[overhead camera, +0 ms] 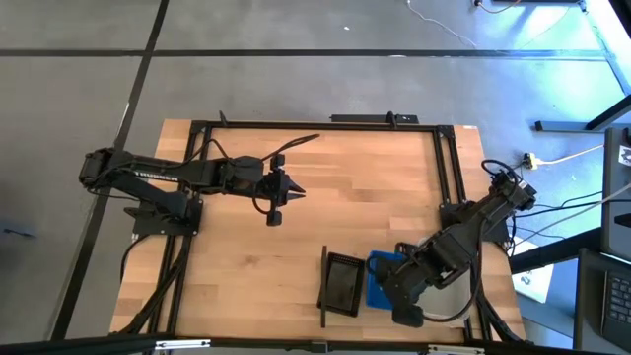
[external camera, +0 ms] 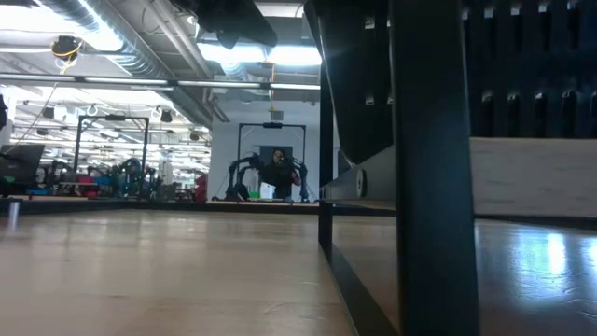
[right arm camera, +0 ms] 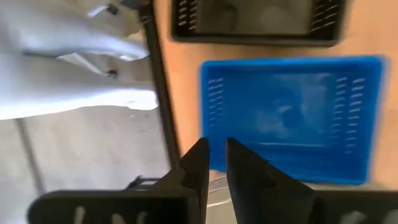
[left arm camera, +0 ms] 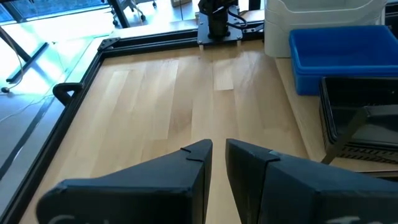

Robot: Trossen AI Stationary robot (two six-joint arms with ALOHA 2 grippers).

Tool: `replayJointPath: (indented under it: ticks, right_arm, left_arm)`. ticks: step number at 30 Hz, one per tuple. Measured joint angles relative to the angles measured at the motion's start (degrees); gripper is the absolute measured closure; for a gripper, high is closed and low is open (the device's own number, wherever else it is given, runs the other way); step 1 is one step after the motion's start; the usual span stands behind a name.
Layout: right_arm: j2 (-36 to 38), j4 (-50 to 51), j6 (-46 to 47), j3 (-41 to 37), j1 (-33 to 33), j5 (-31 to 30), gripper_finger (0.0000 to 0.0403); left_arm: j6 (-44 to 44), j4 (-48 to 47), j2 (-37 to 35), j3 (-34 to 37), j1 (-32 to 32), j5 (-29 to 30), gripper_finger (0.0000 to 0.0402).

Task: Stack baskets on shelf by color
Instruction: Return to Home Position

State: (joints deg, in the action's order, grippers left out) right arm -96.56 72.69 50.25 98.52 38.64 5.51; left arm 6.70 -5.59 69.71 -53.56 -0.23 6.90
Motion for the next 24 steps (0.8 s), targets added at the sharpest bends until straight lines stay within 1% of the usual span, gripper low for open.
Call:
replayJointPath:
  ticks: [3, 5, 10, 13, 15, 17, 19, 22, 24]
  right_arm:
    - [1.01, 1.74, -1.92, 0.01, -0.73, -3.40, 0.0353]
    - [1.85, 4.69, -3.67, 0.34, -1.44, -6.27, 0.0359]
    - [3.17, 18.09, -4.35, 3.14, -4.13, -17.74, 0.0383]
    - [5.42, 15.86, -10.06, 3.27, -6.16, -24.31, 0.0397]
    - [6.92, 16.86, -12.29, 4.02, -7.68, -27.75, 0.0400]
    - [8.98, 17.37, -14.21, 4.03, -9.18, -29.79, 0.0399]
    - [11.86, 17.18, -17.03, 3.91, -10.44, -30.38, 0.0400]
    - [16.49, 17.45, -19.34, 3.91, -11.43, -32.78, 0.0401]
    - [19.31, 17.39, -21.12, 3.91, -11.68, -33.80, 0.0401]
  left_arm:
    - [0.00, -0.21, -0.52, 0.00, 0.00, 0.00, 0.0363]
    - [0.00, -0.17, -2.24, 0.04, -0.11, 0.00, 0.0363]
    - [-2.05, -1.79, -6.11, 0.02, -0.17, 0.00, 0.0363]
    - [-6.29, -3.09, -7.98, 0.03, -0.40, -0.10, 0.0363]
    - [-7.76, -2.42, -8.31, -0.11, -0.69, -0.65, 0.0363]
    - [-9.29, -3.44, -8.95, 0.09, -0.74, -1.62, 0.0363]
    - [-10.36, -2.46, -9.07, -0.04, -1.06, -2.59, 0.0363]
    - [-12.31, -2.95, -8.98, -0.02, -1.83, -3.59, 0.0363]
    - [-11.99, -2.94, -9.03, -0.02, -2.22, -3.87, 0.0363]
